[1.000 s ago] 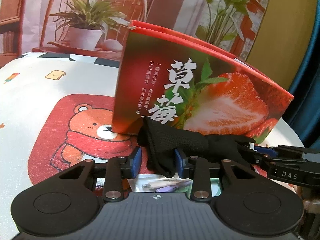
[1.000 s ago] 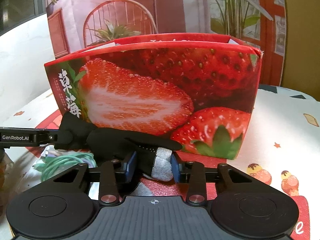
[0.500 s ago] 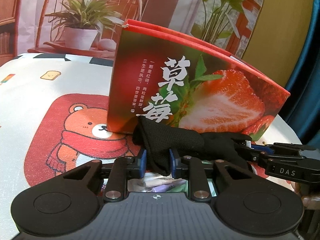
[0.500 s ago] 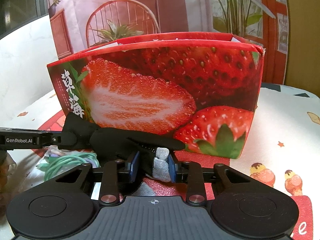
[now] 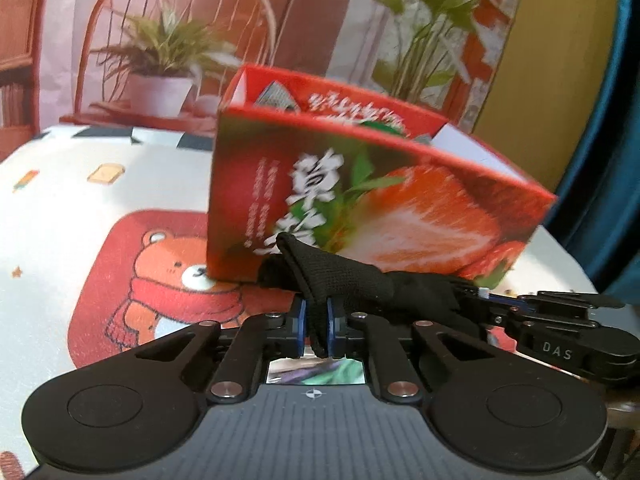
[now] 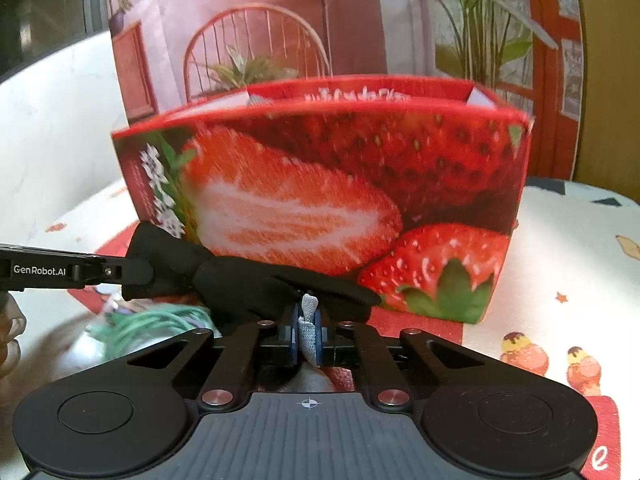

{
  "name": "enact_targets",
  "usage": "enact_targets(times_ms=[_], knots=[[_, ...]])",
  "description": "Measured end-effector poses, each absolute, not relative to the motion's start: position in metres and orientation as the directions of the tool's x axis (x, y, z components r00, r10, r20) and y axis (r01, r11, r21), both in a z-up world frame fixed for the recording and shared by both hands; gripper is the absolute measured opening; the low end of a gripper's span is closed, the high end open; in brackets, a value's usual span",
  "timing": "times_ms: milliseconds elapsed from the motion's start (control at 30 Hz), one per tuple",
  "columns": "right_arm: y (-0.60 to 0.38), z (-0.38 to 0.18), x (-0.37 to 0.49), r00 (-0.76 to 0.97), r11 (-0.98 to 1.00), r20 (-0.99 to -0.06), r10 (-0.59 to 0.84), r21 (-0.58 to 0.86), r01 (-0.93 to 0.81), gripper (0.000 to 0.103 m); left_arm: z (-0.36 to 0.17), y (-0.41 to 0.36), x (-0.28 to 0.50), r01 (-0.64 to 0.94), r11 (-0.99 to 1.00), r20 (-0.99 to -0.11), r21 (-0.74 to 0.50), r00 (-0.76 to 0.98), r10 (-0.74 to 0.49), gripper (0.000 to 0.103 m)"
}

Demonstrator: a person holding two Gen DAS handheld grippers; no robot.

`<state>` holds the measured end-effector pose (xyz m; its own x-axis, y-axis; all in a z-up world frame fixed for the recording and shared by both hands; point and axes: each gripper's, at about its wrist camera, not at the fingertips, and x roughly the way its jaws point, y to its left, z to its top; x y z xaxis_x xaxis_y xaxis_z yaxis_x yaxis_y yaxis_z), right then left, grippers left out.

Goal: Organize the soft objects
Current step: 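Lift the black glove with both tools and carry it over the box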

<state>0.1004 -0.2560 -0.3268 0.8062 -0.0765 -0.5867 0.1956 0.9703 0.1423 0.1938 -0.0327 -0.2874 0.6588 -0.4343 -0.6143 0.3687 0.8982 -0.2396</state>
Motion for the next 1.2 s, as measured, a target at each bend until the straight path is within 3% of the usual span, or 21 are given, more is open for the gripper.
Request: enact_targets(times_ms=[567, 800, 1200], knots=[[-0.249, -0.226, 0.064, 0.928, 0.981, -0.356, -0.11, 0.11, 0.158, 0.007, -0.195, -0.031, 0.157, 0.444, 0.871, -0.423, -0.209, 0.763, -0.49, 0.011], [-0.261, -0.192, 0.085, 0.941, 0.984, -0.313, -0.127, 0.081, 0.159, 0.007, -0.164, -0.042, 0.177, 0.443, 0.878, -0.362, -0.181, 0.8, -0.478, 0.011], [-0.286, -0.159, 0.162, 0.929, 0.98, -0.327, -0.175, 0.032, 0.196, 0.007, -0.148, -0.05, 0.256, 0.399, 0.892, -0.413, -0.214, 0.791, -0.452, 0.011]])
